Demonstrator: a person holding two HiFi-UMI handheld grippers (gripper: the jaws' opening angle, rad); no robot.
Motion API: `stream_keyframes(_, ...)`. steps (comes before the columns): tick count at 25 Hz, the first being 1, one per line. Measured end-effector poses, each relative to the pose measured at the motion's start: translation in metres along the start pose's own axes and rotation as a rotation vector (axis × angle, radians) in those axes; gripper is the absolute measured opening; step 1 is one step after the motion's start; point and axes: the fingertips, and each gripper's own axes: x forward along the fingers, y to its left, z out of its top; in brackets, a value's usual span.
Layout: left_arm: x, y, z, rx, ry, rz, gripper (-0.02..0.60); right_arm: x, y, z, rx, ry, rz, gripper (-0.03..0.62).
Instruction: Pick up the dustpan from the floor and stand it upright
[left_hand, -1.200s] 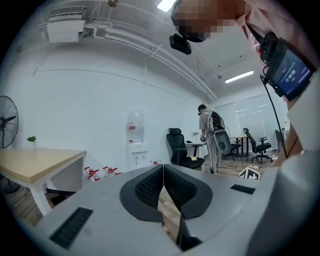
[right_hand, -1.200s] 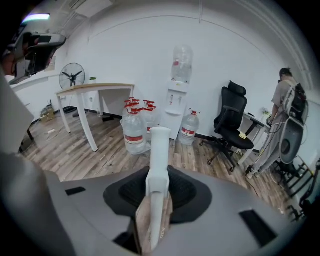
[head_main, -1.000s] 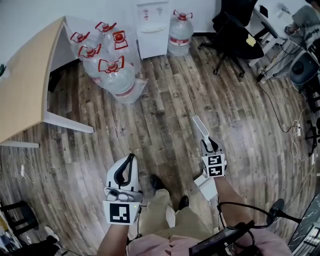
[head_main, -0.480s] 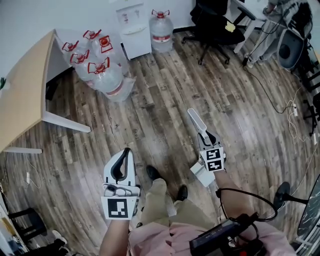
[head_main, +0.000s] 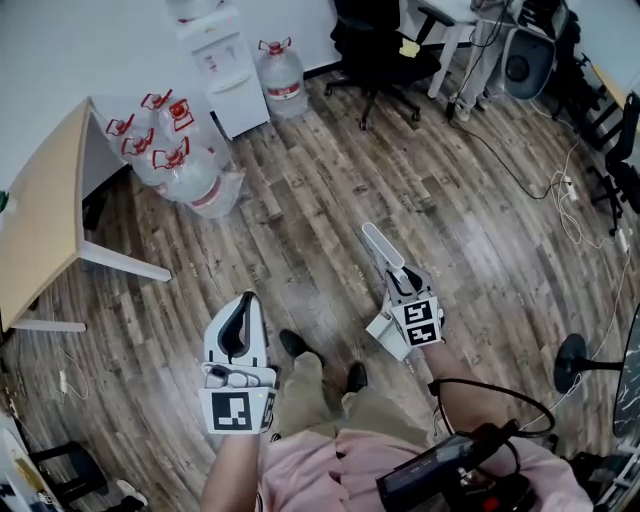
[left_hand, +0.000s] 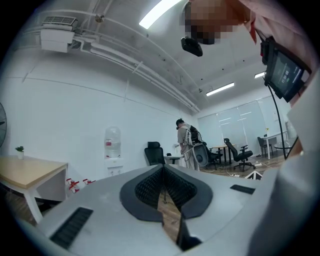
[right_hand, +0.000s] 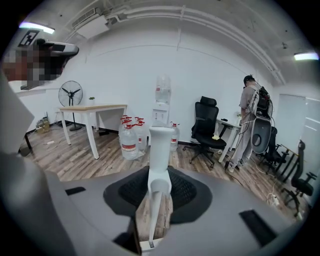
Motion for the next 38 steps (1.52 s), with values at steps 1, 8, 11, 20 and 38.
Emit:
stream_keyframes(1,0.001,-0.010,0.005,0.000,-0.009,-0.013,0.014,-0.008,-0.004,-0.003,0.003,-0.002,-0.004,0.114)
stream_keyframes(8,0.001,-0.074,0.028,0.011,-0.045,-0.123,0.014,-0.060,-0.020,-0.036,0.035,0.017,-0.031,0.115)
stream_keyframes(11,0.003,-0.096,0.040,0.033,-0.059,-0.172,0.014,-0.080,-0.026,-0.049,0.053,0.027,-0.046,0.115)
stream_keyframes(20,0.016,-0.151,0.064,0.033,-0.057,-0.283,0.014,-0.118,-0.043,-0.080,0.103,0.037,-0.071,0.118)
stream_keyframes(38,0.031,-0.203,0.076,0.070,-0.107,-0.385,0.014,-0.154,-0.055,-0.080,0.074,0.048,-0.094,0.178)
